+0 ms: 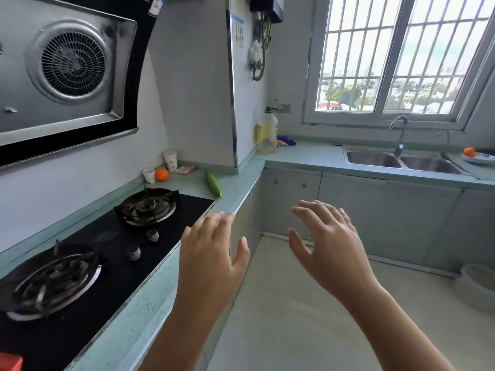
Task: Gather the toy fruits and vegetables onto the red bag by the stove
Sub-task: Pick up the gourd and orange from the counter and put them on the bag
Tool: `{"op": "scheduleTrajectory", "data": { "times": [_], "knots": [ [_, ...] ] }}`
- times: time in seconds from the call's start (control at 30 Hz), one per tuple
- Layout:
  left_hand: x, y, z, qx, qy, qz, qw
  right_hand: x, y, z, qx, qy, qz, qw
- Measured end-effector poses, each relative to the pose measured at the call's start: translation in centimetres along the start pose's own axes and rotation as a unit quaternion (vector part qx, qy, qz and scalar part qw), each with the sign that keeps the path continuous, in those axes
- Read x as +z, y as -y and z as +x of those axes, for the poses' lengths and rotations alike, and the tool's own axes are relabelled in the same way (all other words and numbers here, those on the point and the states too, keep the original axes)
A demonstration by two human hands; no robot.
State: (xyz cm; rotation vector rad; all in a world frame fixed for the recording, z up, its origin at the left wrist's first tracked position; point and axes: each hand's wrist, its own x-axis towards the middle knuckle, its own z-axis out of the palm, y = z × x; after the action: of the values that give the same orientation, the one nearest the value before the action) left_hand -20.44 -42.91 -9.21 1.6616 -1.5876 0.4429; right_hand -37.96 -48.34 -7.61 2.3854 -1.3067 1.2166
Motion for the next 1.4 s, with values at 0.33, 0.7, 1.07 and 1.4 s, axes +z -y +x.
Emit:
{"op": "scheduleTrajectory", "data": {
  "times": [0.33, 0.7, 1.07, 1.4],
  "knots": [
    [11.8, 9.9, 10.2, -0.066, 0.006, -0.009, 0.998, 13.3, -4.4, 11.5, 0.001, 0.054, -0.012, 0.998],
    [22.0, 15.3, 17.8, -0.082, 0.046, 0.001, 0.996, 24.0, -9.2, 19.1, -0.003, 0.075, 0.018, 0.997],
    [34.4, 15.6, 27.6, -0.074, 0.088, 0.054, 0.992, 32.8, -20.0, 29.1, -0.024, 0.091, 0.057, 0.994],
    [42.7, 18.2, 33.1, -0.153, 0.081, 0.122, 0.977, 41.4, -27.6, 36.5, -0.03, 0.148, 0.118, 0.982]
  ]
}}
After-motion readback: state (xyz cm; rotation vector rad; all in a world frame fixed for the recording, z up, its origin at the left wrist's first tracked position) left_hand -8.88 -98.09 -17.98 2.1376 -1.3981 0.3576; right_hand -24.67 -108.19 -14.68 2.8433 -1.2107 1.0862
